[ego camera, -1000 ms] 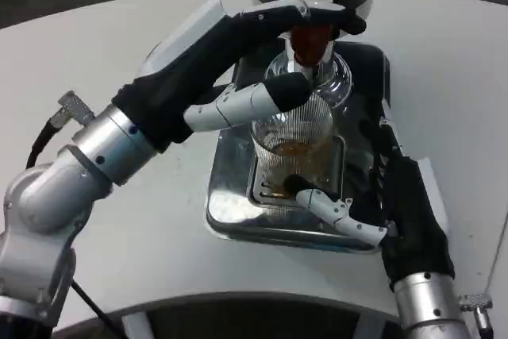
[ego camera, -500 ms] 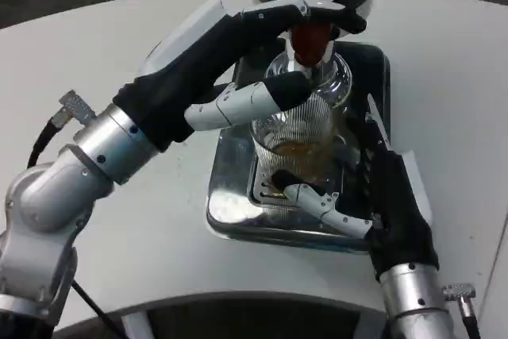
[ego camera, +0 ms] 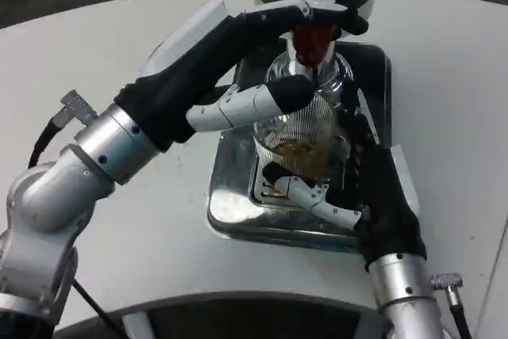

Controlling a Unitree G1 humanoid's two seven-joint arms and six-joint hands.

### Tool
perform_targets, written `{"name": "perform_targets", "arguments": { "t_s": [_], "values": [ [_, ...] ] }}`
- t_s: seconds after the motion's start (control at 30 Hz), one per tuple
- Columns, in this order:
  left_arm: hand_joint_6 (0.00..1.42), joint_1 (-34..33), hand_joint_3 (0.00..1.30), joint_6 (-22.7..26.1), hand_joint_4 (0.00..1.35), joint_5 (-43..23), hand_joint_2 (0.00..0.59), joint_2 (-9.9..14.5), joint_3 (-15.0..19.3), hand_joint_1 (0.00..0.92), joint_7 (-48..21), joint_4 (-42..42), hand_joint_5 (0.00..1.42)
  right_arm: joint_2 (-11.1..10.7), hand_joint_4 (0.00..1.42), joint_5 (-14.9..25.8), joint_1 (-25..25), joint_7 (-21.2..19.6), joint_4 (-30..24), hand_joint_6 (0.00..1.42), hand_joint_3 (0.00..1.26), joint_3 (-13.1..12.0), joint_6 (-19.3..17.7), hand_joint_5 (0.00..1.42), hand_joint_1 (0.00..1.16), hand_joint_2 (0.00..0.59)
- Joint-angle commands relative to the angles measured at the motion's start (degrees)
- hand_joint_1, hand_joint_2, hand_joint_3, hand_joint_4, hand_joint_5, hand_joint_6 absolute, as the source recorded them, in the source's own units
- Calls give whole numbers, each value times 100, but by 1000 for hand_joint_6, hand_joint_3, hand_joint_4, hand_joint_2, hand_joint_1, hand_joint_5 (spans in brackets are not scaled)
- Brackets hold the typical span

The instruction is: Grasp the cup under the faucet to collect the drink, then remove the cup.

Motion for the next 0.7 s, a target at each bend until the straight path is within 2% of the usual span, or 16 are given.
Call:
{"name": "perform_targets", "arguments": {
  "t_s": [0.03, 0.7],
  "values": [
    [174, 191, 393, 19, 240, 348, 44, 136, -147, 0, -116, 171, 279, 76, 11, 27, -12, -33, 86, 164, 13, -12, -108, 37, 925, 149],
    [190, 216, 416, -156, 261, 423, 45, 203, -141, 0, -70, 237, 295, 132, 11, 42, -182, -78, 290, 163, 13, -62, -156, 37, 922, 150]
  ]
}}
